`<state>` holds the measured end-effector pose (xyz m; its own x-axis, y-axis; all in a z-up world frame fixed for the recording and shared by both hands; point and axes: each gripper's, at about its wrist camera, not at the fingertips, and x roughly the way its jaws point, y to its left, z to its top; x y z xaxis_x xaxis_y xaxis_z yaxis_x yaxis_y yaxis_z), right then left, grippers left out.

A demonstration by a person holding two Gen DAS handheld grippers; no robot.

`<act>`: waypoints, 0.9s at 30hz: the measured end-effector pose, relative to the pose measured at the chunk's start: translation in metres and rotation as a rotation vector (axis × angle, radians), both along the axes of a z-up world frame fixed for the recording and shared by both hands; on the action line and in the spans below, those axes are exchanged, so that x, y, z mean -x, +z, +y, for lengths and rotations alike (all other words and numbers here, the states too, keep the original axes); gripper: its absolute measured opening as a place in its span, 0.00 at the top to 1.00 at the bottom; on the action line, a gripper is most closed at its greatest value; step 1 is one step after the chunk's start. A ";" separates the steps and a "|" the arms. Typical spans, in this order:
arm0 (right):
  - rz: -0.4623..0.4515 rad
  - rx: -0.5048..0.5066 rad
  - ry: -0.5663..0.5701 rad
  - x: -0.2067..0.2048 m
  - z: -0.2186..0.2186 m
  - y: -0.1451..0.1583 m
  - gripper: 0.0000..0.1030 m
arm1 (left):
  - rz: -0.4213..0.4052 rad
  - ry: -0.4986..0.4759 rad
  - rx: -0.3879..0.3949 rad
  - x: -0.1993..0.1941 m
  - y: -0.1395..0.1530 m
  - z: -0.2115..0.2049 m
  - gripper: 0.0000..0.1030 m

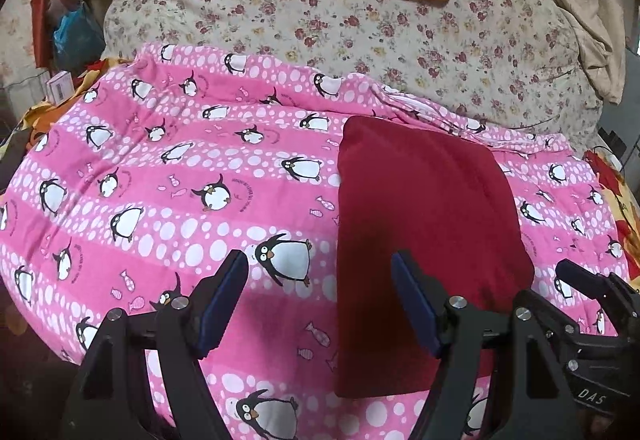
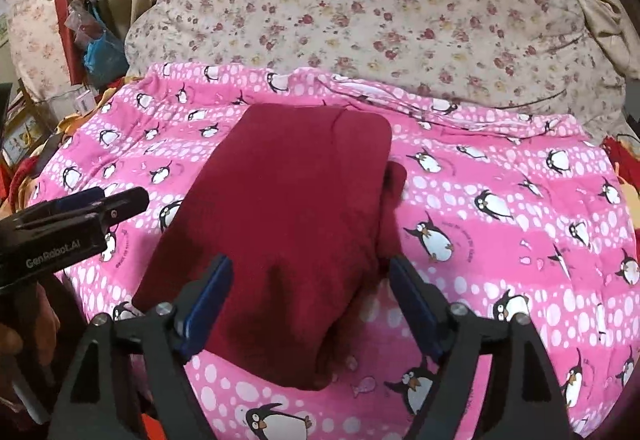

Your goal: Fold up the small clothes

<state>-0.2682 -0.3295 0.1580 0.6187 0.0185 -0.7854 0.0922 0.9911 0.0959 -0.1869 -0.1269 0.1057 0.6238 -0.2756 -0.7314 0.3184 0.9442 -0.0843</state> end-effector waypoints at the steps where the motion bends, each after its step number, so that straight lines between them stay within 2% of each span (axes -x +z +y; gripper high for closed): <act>1: -0.003 -0.007 -0.007 0.000 -0.001 0.000 0.19 | -0.001 0.000 -0.002 0.000 0.000 0.000 0.47; 9: -0.004 -0.028 -0.047 -0.001 -0.010 -0.001 0.17 | -0.005 0.006 -0.010 0.002 -0.002 -0.002 0.48; 27: 0.020 -0.040 -0.048 -0.008 -0.010 -0.010 0.17 | 0.007 0.007 -0.018 -0.003 -0.006 -0.002 0.48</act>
<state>-0.2597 -0.3391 0.1483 0.6034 0.0204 -0.7972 0.1421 0.9809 0.1327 -0.1839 -0.1284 0.0992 0.6207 -0.2579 -0.7404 0.3109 0.9479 -0.0695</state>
